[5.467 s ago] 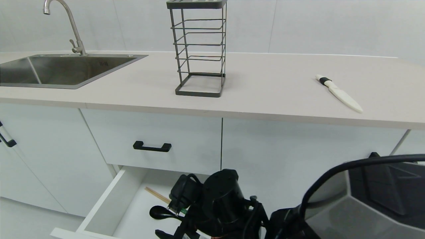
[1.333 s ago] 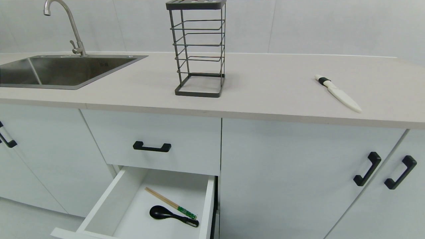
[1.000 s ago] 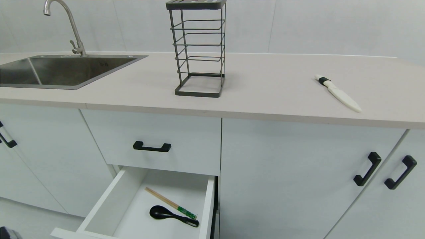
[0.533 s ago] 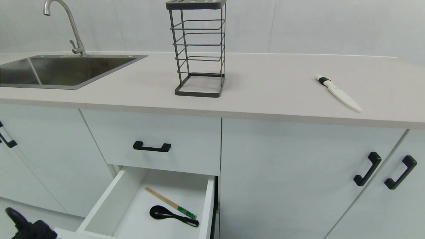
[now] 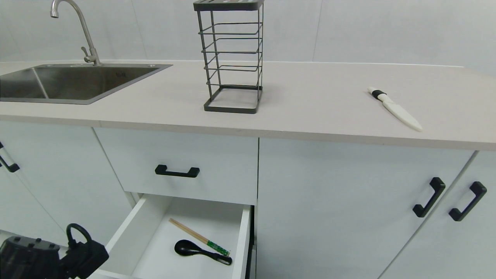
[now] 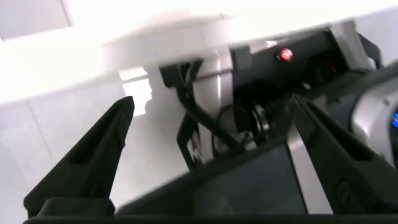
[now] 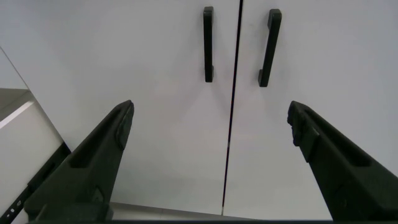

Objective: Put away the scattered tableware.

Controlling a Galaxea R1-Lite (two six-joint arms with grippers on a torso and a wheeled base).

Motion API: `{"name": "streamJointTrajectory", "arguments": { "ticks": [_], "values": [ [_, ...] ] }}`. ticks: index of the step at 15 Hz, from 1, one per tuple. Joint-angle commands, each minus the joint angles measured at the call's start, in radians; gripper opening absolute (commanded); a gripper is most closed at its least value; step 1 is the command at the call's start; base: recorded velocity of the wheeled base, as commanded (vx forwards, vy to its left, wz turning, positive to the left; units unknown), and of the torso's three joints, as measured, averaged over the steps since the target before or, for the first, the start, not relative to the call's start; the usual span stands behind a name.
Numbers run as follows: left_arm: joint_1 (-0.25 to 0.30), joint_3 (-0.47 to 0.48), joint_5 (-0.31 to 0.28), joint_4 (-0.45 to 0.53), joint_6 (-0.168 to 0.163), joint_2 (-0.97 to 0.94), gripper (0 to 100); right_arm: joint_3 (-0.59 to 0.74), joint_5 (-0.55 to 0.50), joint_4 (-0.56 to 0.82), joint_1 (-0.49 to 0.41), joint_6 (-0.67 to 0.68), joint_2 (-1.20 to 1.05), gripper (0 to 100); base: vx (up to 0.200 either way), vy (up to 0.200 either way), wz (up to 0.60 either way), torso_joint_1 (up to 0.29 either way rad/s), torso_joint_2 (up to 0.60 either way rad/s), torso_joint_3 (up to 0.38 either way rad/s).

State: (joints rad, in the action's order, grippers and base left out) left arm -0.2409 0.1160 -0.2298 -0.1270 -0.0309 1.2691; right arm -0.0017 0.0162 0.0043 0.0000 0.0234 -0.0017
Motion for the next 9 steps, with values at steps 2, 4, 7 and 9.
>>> {"name": "streamJointTrajectory", "arguments": {
  "ticks": [2,4,7,9],
  "values": [
    [-0.04,-0.061,0.061,-0.128,-0.001,0.171,100,0.0,0.001,0.0,0.0,0.0,0.002,100,0.0,0.0,0.0,0.0,0.0,0.0],
    [-0.063,-0.062,0.075,-0.16,-0.001,0.194,100,0.0,0.001,0.0,0.0,0.001,0.002,100,0.0,0.0,0.0,0.0,0.0,0.0],
    [-0.067,-0.062,0.075,-0.187,-0.003,0.199,100,0.0,0.001,0.0,0.0,0.0,0.002,100,0.0,0.0,0.0,0.0,0.0,0.0],
    [-0.067,-0.059,0.075,-0.218,-0.003,0.2,100,0.0,0.001,0.0,0.0,0.0,0.002,100,0.0,0.0,0.0,0.0,0.0,0.0]
  ]
}}
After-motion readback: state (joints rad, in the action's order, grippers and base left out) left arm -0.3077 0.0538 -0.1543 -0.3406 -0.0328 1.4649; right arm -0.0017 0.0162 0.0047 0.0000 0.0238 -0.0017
